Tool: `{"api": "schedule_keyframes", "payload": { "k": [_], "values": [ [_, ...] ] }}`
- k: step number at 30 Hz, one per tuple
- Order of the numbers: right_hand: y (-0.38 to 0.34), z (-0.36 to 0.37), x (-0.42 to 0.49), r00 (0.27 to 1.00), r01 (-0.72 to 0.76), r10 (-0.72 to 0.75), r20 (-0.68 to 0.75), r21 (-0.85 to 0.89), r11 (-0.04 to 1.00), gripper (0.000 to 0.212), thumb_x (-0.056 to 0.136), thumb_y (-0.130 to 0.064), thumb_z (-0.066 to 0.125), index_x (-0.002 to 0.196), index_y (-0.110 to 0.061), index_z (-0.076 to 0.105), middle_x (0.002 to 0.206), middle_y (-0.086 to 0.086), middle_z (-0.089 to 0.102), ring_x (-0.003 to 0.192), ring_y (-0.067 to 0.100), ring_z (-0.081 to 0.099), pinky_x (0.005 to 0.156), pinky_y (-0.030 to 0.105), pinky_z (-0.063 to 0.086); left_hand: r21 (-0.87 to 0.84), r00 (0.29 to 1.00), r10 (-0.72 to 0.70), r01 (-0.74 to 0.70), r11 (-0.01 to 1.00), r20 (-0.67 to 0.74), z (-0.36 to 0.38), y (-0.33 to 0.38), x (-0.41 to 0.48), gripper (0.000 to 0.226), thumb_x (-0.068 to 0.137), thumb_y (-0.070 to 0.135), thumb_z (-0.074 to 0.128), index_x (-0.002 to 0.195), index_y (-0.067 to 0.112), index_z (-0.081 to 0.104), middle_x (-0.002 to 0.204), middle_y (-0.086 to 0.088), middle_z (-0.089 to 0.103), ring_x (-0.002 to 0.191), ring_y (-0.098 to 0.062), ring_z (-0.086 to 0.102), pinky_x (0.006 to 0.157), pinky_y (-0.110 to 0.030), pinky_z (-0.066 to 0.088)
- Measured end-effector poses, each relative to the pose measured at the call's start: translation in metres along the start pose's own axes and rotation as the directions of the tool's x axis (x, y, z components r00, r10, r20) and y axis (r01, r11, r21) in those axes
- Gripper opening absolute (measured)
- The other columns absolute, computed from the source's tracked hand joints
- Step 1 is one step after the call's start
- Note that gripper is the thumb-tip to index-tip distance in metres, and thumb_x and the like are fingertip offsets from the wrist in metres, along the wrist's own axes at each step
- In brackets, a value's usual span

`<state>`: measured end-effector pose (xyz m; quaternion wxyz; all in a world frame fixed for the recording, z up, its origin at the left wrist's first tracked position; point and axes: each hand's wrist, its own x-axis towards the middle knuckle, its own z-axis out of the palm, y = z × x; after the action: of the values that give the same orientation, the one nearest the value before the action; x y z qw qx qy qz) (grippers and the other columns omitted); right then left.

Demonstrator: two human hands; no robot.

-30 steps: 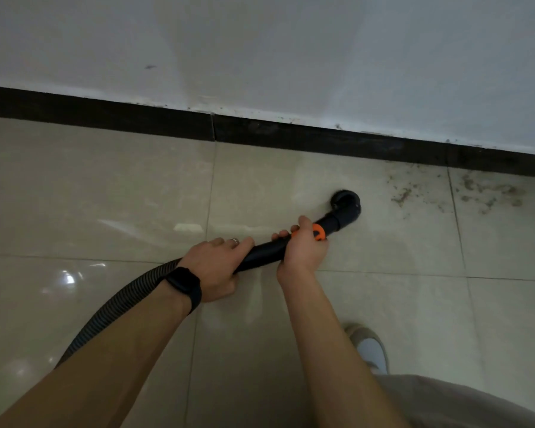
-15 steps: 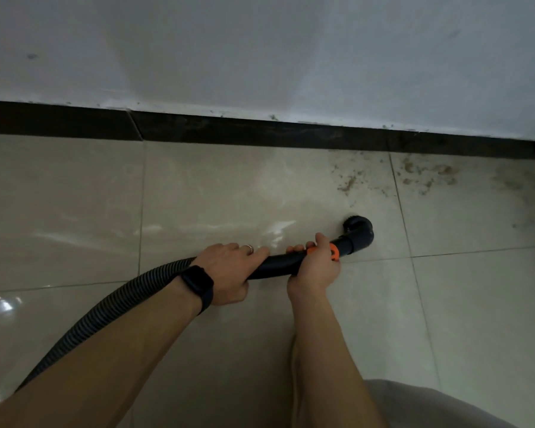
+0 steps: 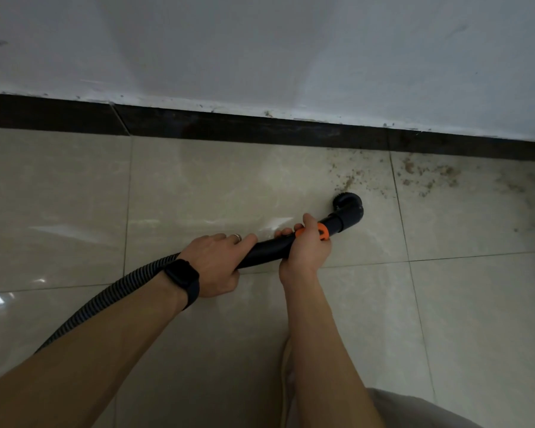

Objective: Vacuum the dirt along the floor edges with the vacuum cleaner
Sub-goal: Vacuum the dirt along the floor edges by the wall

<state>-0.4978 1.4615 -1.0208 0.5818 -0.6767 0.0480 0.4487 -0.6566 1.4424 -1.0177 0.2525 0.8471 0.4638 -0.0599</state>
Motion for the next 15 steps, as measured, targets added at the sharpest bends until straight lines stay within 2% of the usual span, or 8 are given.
{"api": "schedule_keyframes", "payload": {
  "k": [10, 15],
  "values": [
    [-0.005, 0.015, 0.004, 0.998, -0.009, 0.01, 0.055, -0.019, 1.0, 0.021, 0.096, -0.007, 0.065, 0.107, -0.012, 0.048, 0.07, 0.007, 0.05, 0.044, 0.019, 0.05, 0.052, 0.034, 0.053, -0.018, 0.998, -0.057, 0.057, 0.998, -0.001, -0.005, -0.005, 0.005, 0.044, 0.083, 0.024, 0.052, 0.122, 0.025, 0.031, 0.099, 0.0, 0.055, 0.073, -0.02, 0.041, 0.059, -0.031, 0.033],
    [-0.008, 0.027, 0.007, 0.996, -0.005, 0.01, 0.091, -0.056, 0.998, 0.02, 0.096, -0.008, 0.065, 0.107, -0.011, 0.049, 0.072, 0.008, 0.051, 0.045, 0.018, 0.052, 0.052, 0.035, 0.054, -0.062, 0.997, -0.07, 0.069, 0.996, -0.013, -0.007, -0.013, 0.011, 0.044, 0.082, 0.023, 0.053, 0.12, 0.025, 0.031, 0.097, 0.0, 0.055, 0.072, -0.02, 0.044, 0.058, -0.031, 0.036]
  ]
}}
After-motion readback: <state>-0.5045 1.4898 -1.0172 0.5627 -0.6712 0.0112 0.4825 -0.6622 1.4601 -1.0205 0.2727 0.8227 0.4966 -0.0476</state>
